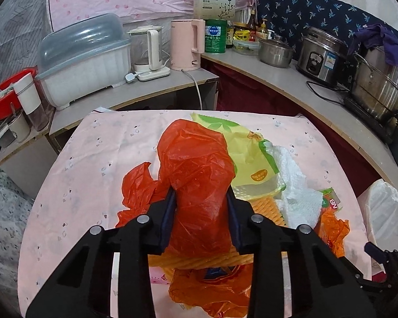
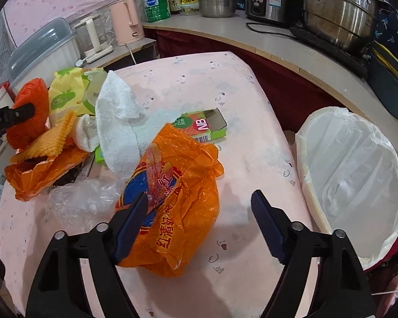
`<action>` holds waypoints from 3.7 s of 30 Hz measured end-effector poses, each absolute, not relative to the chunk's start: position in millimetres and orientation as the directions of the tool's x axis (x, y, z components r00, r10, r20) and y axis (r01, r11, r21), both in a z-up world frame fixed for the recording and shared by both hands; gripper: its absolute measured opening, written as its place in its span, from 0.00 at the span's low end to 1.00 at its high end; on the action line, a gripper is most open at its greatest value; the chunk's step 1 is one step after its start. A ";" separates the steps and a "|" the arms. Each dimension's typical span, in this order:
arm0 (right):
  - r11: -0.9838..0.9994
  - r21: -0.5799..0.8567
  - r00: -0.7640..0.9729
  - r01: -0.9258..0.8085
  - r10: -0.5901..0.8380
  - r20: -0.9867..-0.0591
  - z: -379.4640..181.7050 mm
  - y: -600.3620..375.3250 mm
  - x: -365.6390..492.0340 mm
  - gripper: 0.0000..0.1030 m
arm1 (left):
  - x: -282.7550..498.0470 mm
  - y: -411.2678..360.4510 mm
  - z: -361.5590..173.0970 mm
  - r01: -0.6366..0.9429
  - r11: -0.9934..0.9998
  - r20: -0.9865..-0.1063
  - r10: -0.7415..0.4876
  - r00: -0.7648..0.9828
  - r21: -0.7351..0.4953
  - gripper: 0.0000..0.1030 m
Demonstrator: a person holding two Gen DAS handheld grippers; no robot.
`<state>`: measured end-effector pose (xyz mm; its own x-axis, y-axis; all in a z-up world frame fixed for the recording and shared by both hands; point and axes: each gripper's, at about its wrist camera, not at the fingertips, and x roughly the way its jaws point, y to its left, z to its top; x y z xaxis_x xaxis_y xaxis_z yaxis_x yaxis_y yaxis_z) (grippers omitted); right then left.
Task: Collect trash
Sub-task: 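Grasp the red plastic bag with the left gripper while the right gripper grasps the orange bag, then carry both bags over the white bin and open both grippers to drop them, then move both tools back over the trash pile on the table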
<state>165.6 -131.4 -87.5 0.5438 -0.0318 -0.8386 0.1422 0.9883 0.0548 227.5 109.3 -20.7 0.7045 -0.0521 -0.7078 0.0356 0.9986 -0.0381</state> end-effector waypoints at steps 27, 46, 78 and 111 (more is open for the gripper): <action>0.979 0.160 0.620 0.124 0.049 -0.783 -59.0 -147.0 140.6 0.01 | 161.9 80.6 37.6 0.117 0.988 -0.631 -0.155 0.760 -0.102 0.31; 0.950 0.186 0.741 0.250 -0.064 -0.669 4.0 -223.5 86.9 0.01 | 128.7 -2.5 57.4 0.305 0.947 -0.611 -0.300 0.733 -0.099 0.31; 0.858 0.202 0.711 0.472 -0.235 -0.662 4.3 -361.1 75.6 0.02 | 157.0 -202.4 9.6 0.639 0.738 -0.700 -0.575 0.423 -0.219 0.37; 0.911 0.195 0.766 0.363 -0.173 -0.619 31.9 -276.4 76.4 0.49 | 150.8 -69.7 29.7 0.380 0.912 -0.645 -0.386 0.660 -0.156 0.81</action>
<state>76.4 -276.4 31.9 0.7660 -0.1728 -0.6191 0.3631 0.9111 0.1949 150.8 -69.7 29.7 0.6603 -0.3855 -0.6445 0.3803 0.9117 -0.1557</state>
